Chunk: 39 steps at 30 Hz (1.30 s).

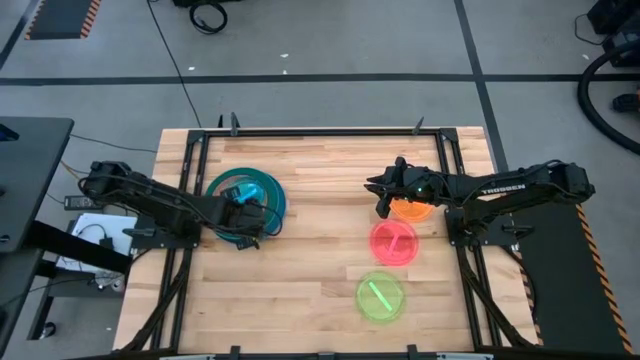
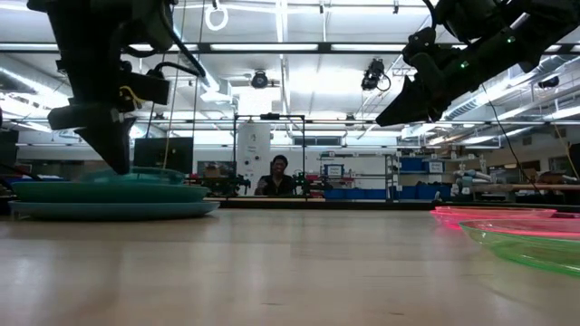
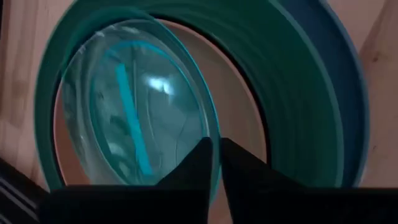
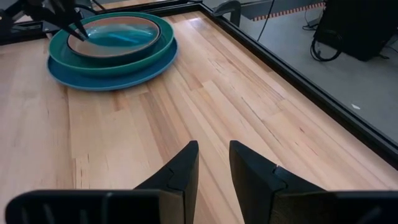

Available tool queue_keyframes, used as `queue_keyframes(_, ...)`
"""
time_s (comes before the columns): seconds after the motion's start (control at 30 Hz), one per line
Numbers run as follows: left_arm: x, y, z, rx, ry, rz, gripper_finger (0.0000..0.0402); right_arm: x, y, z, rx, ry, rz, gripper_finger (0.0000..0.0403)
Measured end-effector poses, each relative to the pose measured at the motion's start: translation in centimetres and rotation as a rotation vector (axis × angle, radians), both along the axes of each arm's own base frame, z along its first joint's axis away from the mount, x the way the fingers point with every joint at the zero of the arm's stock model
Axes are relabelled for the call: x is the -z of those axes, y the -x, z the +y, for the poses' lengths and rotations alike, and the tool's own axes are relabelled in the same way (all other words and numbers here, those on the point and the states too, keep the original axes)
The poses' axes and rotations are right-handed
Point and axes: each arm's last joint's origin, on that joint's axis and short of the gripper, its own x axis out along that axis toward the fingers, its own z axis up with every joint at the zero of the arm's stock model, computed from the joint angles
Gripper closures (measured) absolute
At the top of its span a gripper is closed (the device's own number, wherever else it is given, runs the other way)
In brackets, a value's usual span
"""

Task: Stack plastic plates
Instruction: Stack the light blue plate on top of the brown plate, then stack the pink plate on top of the light blue plate

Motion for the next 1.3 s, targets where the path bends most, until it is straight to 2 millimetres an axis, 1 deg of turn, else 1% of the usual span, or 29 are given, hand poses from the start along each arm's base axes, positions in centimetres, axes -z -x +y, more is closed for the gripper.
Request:
queue_keyframes(0.17,0.0,0.0,0.0,0.007,0.004,0.008,0.0309,0.0,0.0,0.0,-0.001,0.0,0.0,0.0302)
queue_keyframes(0.27,-0.1,-0.1,-0.1,0.015,0.043,0.011,0.0292,0.0,0.0,0.0,-0.001,0.0,0.0,0.0302)
queue_keyframes(0.4,-0.8,-0.5,-0.4,0.022,0.107,-0.004,0.0288,0.3,0.1,0.0,0.001,-0.008,0.032,0.0302)
queue_keyframes(0.63,-2.4,-2.1,-1.3,0.057,0.171,-0.127,0.0289,1.9,1.3,0.0,0.056,-0.117,0.196,0.0302)
queue_keyframes(0.7,-2.5,-2.5,-1.5,0.066,0.182,-0.174,0.029,1.8,1.3,0.0,0.053,-0.155,0.243,0.0302)
queue_keyframes(0.8,-2.7,-3.0,-1.6,0.071,0.194,-0.236,0.029,1.2,1.2,0.1,0.003,-0.207,0.274,0.0302)
queue_keyframes(0.93,-3.2,-4.0,-1.8,0.121,0.198,-0.333,0.029,0.8,1.0,0.9,-0.113,-0.28,0.272,0.0302)
queue_keyframes(1.07,-3.5,-4.9,-1.9,0.178,0.174,-0.437,0.029,1.5,0.5,2.3,-0.197,-0.383,0.302,0.0302)
queue_keyframes(1.2,-3.6,-5.5,-2.0,0.237,0.152,-0.502,0.029,2.4,0.5,3.6,-0.21,-0.444,0.433,0.0302)
queue_keyframes(1.3,-3.9,-5.8,-2.0,0.269,0.14,-0.536,0.029,1.6,0.5,4.4,-0.172,-0.471,0.553,0.0302)
